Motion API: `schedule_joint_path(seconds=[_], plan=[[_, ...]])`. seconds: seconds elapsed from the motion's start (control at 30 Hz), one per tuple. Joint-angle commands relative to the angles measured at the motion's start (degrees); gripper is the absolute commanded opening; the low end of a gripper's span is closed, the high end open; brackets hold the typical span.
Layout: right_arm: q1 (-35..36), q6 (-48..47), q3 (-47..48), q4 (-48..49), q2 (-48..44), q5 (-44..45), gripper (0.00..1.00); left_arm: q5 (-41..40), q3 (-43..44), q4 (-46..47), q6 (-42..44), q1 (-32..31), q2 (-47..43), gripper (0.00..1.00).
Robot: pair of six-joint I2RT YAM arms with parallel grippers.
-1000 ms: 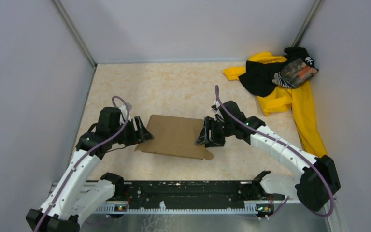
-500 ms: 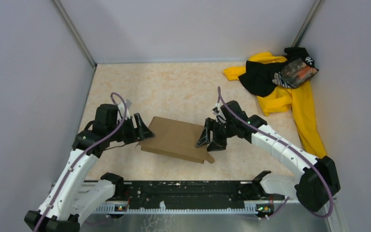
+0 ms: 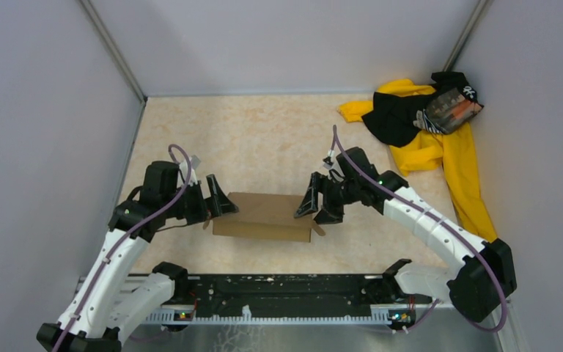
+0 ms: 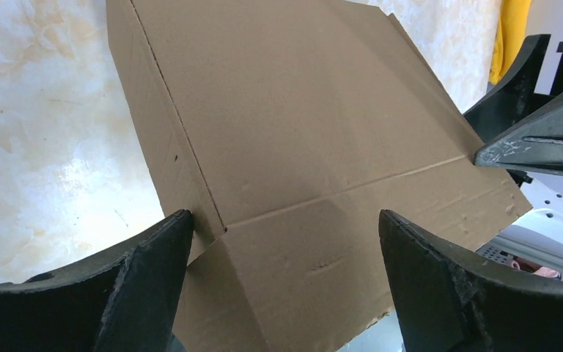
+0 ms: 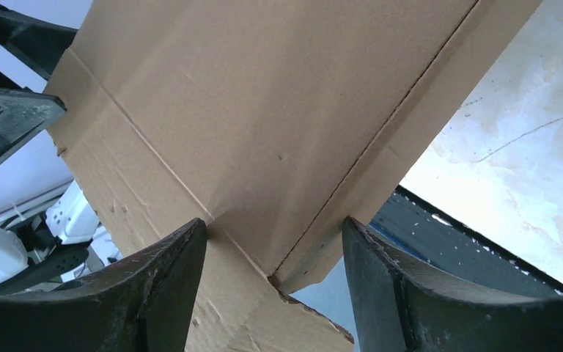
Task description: Fold the paper box
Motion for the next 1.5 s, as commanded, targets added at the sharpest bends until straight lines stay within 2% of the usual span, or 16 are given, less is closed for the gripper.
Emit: schedule_joint_path(seconds=[0.0, 0.33, 0.73, 1.13, 1.47], plan=[[0.96, 2.23, 5.54, 11.16, -1.01, -6.77, 0.66, 11.93, -0.01, 3.7, -3.89, -1.1, -0.26, 0.98], [0.96, 3.62, 5.63, 11.98, -0.91, -7.68, 0.68, 13.39, 1.1, 3.65, -4.6, -1.13, 0.43, 0.98], [0.96, 9.81, 3.0, 17.26, -1.96, -10.83, 0.7, 16.81, 3.68, 2.78, -8.01, -1.06, 1.75, 0.98], [0.85, 13.22, 1.46, 19.84, -2.67, -12.34, 0.72, 17.24, 10.0, -1.01, -10.99, -1.03, 4.58, 0.98], [0.75, 21.1, -2.35, 26.39, -4.22, -13.93, 0.73, 17.94, 11.93, -2.7, -15.54, -1.06, 7.58, 0.98]])
